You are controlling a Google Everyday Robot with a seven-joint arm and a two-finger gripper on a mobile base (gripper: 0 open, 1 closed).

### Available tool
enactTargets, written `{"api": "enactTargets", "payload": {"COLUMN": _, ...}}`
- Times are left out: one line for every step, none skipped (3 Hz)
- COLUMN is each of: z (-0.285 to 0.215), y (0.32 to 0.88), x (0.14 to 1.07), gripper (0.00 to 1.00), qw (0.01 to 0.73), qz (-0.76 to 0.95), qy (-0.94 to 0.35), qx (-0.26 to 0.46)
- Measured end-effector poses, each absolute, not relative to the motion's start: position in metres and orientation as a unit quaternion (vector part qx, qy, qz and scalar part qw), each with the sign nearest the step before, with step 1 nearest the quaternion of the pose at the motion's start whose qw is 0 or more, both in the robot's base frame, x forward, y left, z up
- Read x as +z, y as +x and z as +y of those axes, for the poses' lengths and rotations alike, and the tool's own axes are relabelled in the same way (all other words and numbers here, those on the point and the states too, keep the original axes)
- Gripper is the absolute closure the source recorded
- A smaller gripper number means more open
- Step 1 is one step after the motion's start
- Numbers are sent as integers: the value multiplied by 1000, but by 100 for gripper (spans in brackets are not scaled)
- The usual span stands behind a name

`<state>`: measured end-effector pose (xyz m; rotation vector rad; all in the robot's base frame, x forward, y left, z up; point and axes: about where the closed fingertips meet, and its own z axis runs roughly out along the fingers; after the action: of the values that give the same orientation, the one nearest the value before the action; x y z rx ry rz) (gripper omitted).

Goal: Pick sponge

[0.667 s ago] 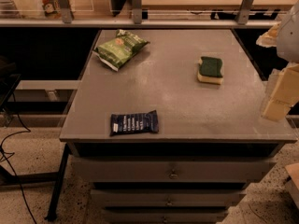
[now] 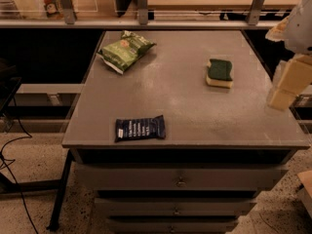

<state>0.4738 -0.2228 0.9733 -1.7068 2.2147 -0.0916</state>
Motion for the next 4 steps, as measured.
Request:
{"api": "enactTargets", "payload": {"z": -241, "y": 543, "x": 961, "gripper": 0, "qw": 193, "qz": 790, "qy": -581, "qx": -36}}
{"api": "enactTargets", "payload": {"z": -266, "y": 611, "x": 936, "gripper": 0, "qw": 221, "qz": 814, "qy": -537, "qx": -25}}
{"api": "enactTargets", "payload": {"z": -285, "y": 645, "x": 909, "gripper": 0, "qw": 231, "qz": 833, "qy": -503, "qx": -12}}
{"api": "enactTargets", "payload": {"z": -294, "y": 660, "x": 880, "gripper": 0, "qw": 228, "qz": 844, "qy": -485, "qx": -1}}
